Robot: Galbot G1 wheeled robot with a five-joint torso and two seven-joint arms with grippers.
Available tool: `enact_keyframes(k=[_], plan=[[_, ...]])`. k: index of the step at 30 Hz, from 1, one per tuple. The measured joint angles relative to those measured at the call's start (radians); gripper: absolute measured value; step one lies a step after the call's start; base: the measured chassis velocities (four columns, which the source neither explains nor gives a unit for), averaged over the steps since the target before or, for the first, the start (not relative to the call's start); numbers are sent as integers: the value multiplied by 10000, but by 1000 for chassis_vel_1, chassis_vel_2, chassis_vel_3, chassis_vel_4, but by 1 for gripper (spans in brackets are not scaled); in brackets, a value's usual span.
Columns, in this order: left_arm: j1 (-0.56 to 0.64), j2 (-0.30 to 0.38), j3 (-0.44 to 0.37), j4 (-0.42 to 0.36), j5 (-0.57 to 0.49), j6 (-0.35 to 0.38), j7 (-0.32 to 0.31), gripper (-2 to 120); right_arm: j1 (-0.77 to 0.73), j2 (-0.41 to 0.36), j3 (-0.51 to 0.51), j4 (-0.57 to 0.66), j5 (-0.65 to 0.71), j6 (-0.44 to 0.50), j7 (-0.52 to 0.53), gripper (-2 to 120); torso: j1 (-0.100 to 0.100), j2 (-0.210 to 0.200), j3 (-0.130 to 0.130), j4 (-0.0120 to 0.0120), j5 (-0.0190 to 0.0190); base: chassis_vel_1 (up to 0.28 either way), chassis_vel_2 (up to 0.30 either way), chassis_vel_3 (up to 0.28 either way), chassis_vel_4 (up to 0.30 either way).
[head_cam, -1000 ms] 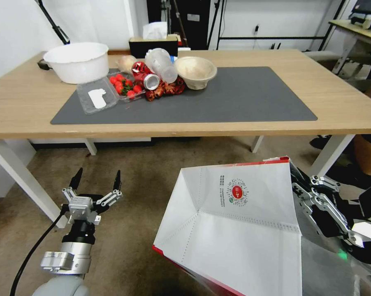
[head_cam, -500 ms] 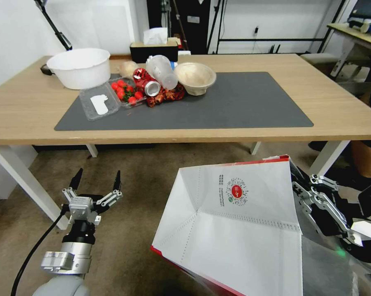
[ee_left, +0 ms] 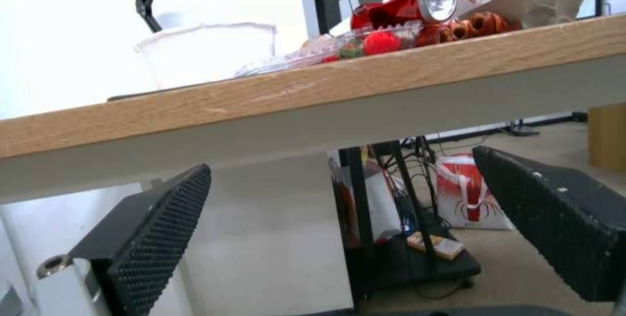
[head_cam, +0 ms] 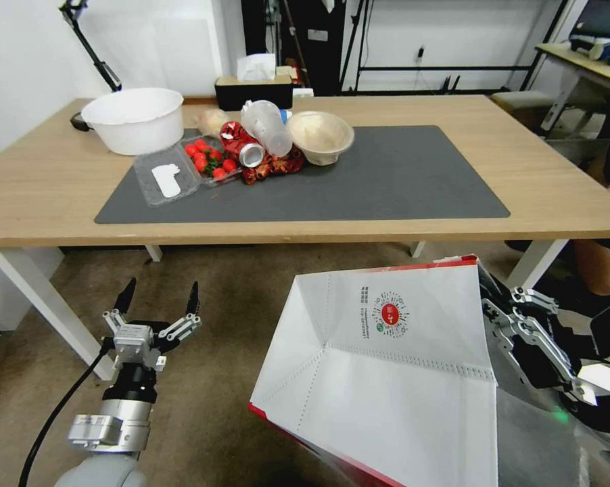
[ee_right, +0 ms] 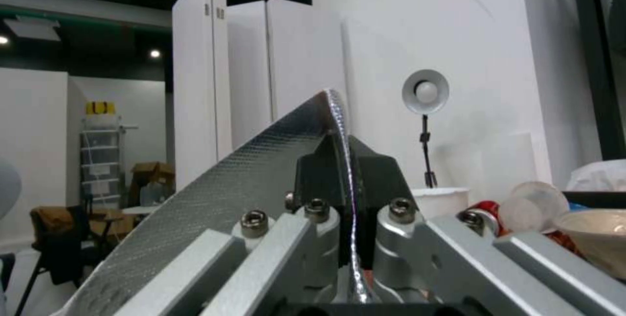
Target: Pick up the food delivery bag from the floor and place it on the table.
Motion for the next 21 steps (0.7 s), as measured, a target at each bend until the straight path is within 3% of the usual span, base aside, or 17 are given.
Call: enact_keyframes(k=[21], plan=[[73, -12, -1, -114, 16, -75, -5, 100, -100, 116, 77, 39, -14, 62, -94, 0, 338, 864, 524, 0, 0, 0, 0, 0, 0]])
